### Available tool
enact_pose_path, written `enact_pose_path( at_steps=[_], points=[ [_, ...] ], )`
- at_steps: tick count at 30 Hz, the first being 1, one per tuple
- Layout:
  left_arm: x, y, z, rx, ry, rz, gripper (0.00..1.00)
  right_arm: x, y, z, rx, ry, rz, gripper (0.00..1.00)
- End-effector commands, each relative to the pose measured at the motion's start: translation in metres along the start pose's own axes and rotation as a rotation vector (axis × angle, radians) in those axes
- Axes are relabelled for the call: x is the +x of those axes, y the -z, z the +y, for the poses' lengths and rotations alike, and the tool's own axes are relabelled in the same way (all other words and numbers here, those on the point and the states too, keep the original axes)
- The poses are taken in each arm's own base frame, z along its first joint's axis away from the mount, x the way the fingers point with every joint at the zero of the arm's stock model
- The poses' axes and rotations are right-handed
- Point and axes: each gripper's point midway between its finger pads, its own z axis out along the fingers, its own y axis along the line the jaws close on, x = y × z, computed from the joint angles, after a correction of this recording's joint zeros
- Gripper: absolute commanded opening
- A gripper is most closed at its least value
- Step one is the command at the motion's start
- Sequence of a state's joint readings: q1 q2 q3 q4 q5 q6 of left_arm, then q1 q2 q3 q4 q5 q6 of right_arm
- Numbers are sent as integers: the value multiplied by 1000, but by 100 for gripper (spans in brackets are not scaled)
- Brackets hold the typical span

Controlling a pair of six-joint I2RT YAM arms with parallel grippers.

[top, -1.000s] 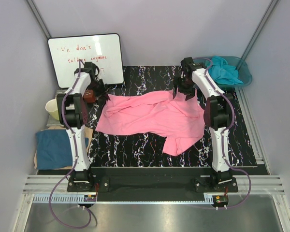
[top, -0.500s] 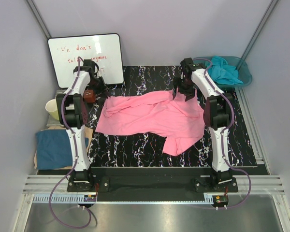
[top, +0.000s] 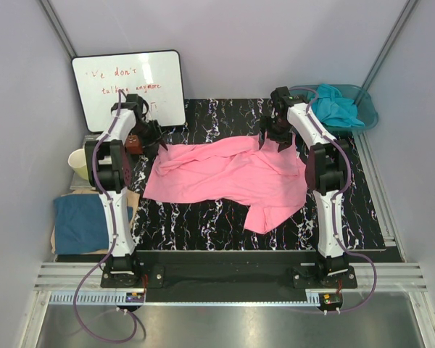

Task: Fold and stack the t-shirts
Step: Fold the tshirt

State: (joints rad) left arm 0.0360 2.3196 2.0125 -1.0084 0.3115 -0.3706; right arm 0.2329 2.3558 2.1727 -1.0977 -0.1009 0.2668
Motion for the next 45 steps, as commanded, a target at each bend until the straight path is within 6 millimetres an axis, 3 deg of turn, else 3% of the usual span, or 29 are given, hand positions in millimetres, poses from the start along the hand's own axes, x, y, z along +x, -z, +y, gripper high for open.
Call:
enact_pose_path(
  at_steps=[1, 2, 3, 5, 9, 10, 14, 24, 28, 37, 41, 43, 45],
  points=[
    [0, -7, 7, -14, -5, 8, 48, -2, 3, 4, -25, -8, 0, 79],
    [1, -8, 7, -11, -4, 15, 47, -2, 4, 4, -25, -9, 0, 79],
    [2, -12, 7, -9, -5, 21, 34, -1, 3, 5, -26, -7, 1, 79],
    [-1, -12, 8, -10, -9, 14, 22, -1, 4, 4, -25, -10, 0, 79],
    [-5, -15, 11, -25, -22, 5, 8, -1, 3, 4, -22, -13, 1, 79],
    [-6, -15, 11, -27, -24, 3, 0, -1, 3, 4, -22, -11, 1, 79],
    [-12, -9, 10, -33, -39, -21, 0, -3, 3, 5, -26, -18, -2, 79],
    [-50, 64, -19, -12, -91, -247, 0, 1, 0, 3, -20, -16, 11, 79],
    [-59, 71, -27, 8, -86, -289, 0, 5, -1, 2, -16, -12, 20, 79],
    [-88, 70, -42, 62, -34, -366, 0, 10, -2, -3, 0, -14, 32, 79],
    [-85, 33, -36, 72, -4, -298, 2, 10, -1, -3, 2, -18, 31, 79],
    [-89, 24, -37, 86, -2, -295, 10, 9, 1, -3, 3, -15, 26, 80],
    [-91, 11, -32, 84, 12, -279, 39, 8, 4, -3, 7, -12, 18, 80]
  ],
)
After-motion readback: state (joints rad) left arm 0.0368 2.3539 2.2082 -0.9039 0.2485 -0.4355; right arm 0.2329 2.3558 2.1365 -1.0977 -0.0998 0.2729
